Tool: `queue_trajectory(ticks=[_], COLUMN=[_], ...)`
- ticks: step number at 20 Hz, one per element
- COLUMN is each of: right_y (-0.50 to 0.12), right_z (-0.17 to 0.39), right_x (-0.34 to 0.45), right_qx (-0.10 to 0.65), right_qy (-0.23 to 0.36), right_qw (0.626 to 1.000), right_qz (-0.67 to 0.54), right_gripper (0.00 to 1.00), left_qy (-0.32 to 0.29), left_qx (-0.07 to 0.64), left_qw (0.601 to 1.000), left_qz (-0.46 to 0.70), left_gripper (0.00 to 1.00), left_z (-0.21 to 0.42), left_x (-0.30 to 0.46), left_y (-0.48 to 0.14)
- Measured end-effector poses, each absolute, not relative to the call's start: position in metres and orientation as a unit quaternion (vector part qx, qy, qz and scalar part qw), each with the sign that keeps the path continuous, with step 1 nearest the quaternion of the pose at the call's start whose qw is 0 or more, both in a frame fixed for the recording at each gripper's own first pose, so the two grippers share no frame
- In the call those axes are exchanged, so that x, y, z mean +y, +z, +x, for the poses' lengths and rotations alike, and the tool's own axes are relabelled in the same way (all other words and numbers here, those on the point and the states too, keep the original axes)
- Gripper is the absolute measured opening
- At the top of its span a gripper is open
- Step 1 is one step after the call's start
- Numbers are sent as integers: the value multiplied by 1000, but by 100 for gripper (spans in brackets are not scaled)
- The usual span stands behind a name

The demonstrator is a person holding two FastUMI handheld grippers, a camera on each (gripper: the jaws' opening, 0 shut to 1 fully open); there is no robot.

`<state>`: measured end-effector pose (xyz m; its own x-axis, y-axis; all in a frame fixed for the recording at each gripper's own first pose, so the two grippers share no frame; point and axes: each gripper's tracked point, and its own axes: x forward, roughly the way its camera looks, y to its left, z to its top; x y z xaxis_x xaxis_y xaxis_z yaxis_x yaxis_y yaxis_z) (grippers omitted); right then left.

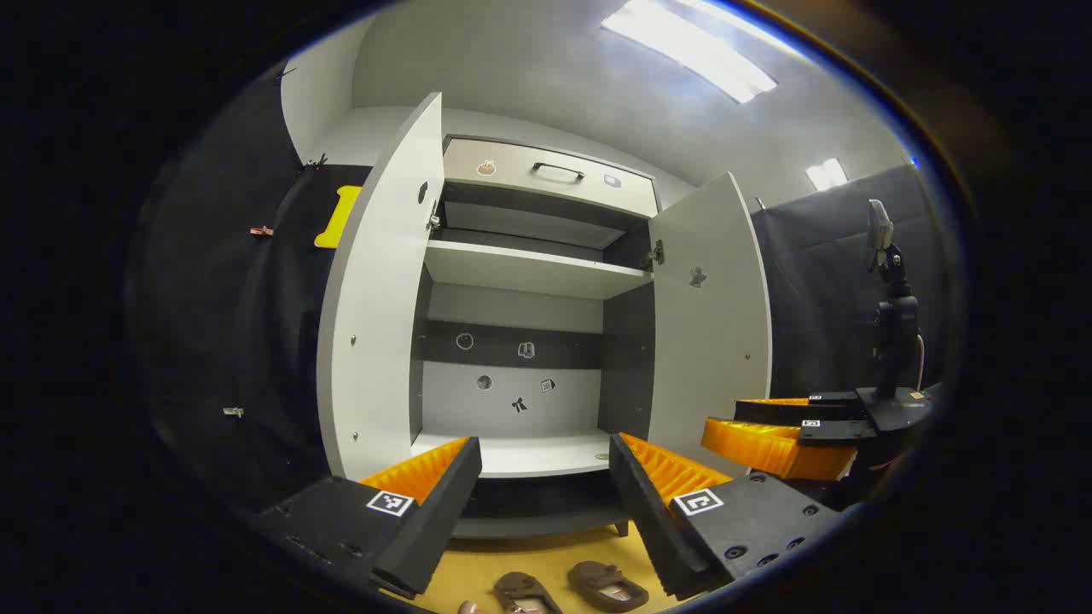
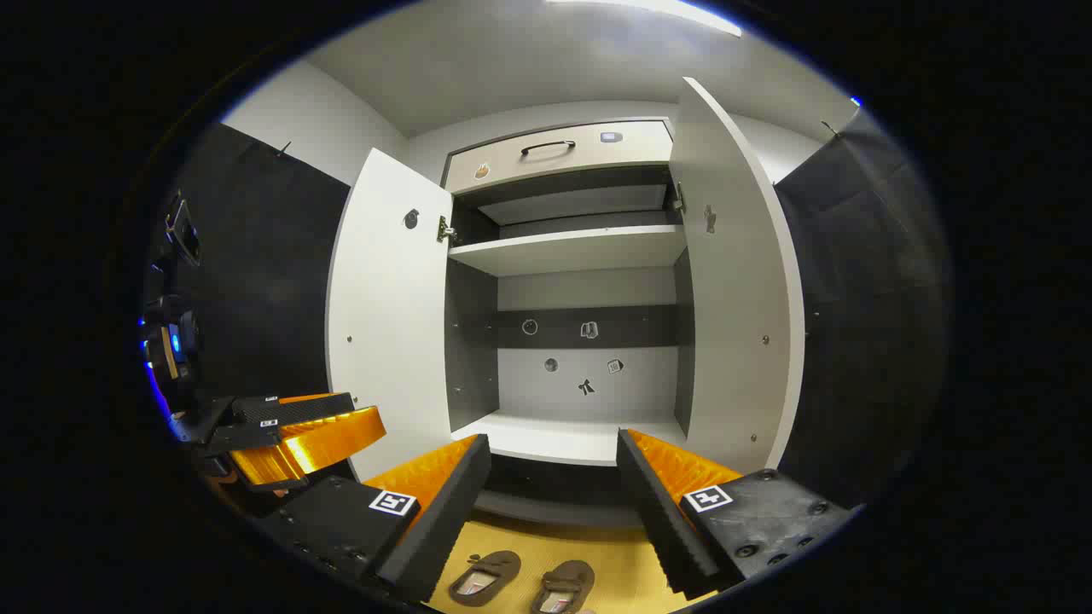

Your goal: Grab one shoe with the right hand and put it into the shoe cabinet, grab the other shoe with the left hand and put it into the shoe cabinet; then close the right door with the right hand and the left door with the left hand.

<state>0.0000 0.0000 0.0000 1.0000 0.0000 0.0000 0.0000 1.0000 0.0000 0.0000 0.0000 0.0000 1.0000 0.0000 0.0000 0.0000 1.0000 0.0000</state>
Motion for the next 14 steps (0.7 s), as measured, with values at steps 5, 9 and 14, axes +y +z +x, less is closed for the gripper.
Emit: queue_trajectory(ticks=[5,9,14], right_y=[-4,-10,-9], right_z=[-9,-14,-16], right_x=[-3,1,1], right_qx=[8,18,17], right_qy=[-13,-16,-25], right_qw=[1000,1000,1000], right_qz=[-7,-5,-3], right_gripper=[98,98,98], left_qy=[-12,-21,-26], left_qx=[3,7,17], left_qw=[1000,1000,999], left_qz=[10,18,25], left_gripper=[95,94,95], left_z=[-2,-2,-3], left_x=[-2,-4,-4], left_y=[-1,-2,-6])
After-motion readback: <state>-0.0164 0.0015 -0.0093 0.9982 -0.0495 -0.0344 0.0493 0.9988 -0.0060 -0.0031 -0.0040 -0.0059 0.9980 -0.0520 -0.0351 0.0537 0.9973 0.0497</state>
